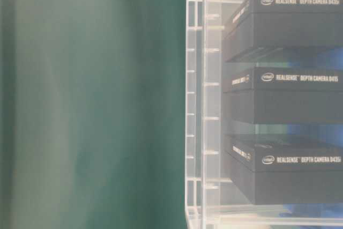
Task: Take the box out of the case with the right arm.
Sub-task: 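Raise the right gripper and move it toward the case, then lower the open right gripper over the middle black box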
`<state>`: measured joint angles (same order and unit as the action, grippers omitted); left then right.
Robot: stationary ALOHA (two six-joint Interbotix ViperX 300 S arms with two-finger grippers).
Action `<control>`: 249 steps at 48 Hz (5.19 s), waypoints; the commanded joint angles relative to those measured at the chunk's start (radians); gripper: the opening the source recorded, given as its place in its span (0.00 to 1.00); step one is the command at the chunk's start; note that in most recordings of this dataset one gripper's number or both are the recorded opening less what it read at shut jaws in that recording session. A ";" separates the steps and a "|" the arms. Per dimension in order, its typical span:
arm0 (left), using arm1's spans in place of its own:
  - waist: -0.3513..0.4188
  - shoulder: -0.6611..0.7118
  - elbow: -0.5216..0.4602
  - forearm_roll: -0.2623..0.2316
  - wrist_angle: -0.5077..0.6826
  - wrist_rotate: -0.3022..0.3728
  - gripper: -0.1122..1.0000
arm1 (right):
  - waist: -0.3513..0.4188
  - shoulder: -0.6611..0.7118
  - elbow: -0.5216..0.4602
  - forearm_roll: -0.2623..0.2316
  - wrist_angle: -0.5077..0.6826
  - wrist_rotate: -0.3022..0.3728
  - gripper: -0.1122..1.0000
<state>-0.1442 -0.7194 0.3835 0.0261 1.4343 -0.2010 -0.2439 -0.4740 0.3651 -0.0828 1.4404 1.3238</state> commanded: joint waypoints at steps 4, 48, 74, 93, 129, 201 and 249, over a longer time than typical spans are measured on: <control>-0.003 0.000 -0.026 0.000 -0.003 0.002 0.12 | -0.002 -0.011 -0.012 0.002 0.002 0.008 0.15; 0.005 0.012 -0.029 0.005 0.011 0.002 0.12 | -0.002 0.014 -0.002 -0.026 0.071 0.054 0.93; 0.011 0.009 -0.028 0.006 0.011 0.006 0.12 | 0.028 0.170 -0.126 -0.021 0.032 0.114 0.93; 0.011 0.000 -0.026 0.006 0.011 0.006 0.12 | 0.101 0.457 -0.431 -0.026 0.026 0.161 0.93; 0.011 0.005 -0.026 0.006 0.017 0.006 0.12 | 0.115 0.712 -0.704 -0.020 -0.060 0.152 0.93; 0.011 0.009 -0.023 0.006 0.017 0.006 0.12 | 0.103 0.713 -0.693 -0.018 -0.040 0.100 0.93; 0.011 0.009 -0.023 0.006 0.017 0.005 0.12 | 0.097 0.713 -0.606 -0.018 -0.114 0.107 0.93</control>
<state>-0.1350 -0.7118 0.3820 0.0307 1.4557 -0.1963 -0.1411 0.2592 -0.2408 -0.1012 1.3499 1.4297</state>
